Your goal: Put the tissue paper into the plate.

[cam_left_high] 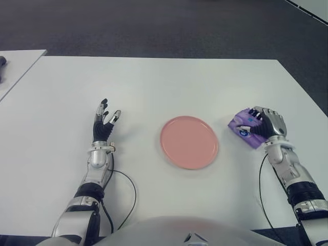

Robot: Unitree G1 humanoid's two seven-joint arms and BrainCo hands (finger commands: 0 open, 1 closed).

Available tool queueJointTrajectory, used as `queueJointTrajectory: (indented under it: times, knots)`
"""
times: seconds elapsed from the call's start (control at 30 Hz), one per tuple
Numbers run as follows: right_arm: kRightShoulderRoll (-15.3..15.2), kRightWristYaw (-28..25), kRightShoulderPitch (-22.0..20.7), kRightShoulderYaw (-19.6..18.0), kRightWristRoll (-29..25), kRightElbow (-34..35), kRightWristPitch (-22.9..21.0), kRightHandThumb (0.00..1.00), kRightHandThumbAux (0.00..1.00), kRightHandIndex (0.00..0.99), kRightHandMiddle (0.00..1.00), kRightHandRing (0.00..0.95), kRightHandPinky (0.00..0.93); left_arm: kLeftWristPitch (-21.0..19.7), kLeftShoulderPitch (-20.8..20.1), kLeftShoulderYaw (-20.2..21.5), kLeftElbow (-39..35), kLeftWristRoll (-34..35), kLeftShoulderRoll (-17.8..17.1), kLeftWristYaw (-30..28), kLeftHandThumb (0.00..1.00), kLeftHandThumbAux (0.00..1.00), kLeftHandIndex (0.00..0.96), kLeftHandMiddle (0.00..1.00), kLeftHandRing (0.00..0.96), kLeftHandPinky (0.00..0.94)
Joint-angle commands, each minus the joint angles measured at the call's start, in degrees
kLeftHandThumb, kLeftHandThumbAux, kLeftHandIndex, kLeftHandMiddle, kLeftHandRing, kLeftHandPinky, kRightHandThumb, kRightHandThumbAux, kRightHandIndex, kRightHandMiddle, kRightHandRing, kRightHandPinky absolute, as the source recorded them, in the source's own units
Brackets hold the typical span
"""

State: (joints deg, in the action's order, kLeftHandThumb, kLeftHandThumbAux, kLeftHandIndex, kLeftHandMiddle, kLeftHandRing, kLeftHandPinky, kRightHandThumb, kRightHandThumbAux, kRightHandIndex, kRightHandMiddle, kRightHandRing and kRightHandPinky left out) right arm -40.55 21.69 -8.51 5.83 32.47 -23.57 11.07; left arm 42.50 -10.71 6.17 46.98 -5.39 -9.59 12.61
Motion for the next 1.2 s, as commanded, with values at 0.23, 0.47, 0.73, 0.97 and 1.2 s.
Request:
queueJointTrajectory:
  times: [0.23,0.47,0.73,0.97,1.2]
  knots:
    - [1.74,1.22,0.03,-4.14,-1.46,6.08,3.69,0.952,0.661,0.378,0.499,0.526,0.823,-0.22,1.33,-0.12,1.96,-0.54,1.14,0.78,0.0,0.454,0.0,0.0,0.0,0.0]
    - [4.0,0.66,-3.57,-5.58,-1.52,12.5,3.96,0.952,0.66,0.38,0.5,0.527,0.822,0.05,0.62,-0.13,3.06,-0.36,1.17,0.47,0.0,0.457,0.0,0.0,0.0,0.0]
    - [7.92,-0.5,-6.2,-3.23,0.54,17.95,3.38,0.954,0.659,0.384,0.499,0.527,0.797,1.62,0.31,-0.33,3.71,-0.76,1.2,0.71,0.0,0.464,0.0,0.0,0.0,0.0]
    - [9.66,-4.23,-7.28,-2.94,0.13,21.97,3.19,0.954,0.659,0.384,0.498,0.526,0.802,4.17,0.13,-0.53,4.87,-1.53,0.92,1.39,0.0,0.464,0.0,0.0,0.0,0.0]
    - [10.3,-6.07,-8.33,-3.28,-0.46,22.9,4.16,0.953,0.66,0.382,0.497,0.526,0.805,3.94,0.0,-0.55,5.42,-1.75,0.75,1.83,0.0,0.463,0.0,0.0,0.0,0.0]
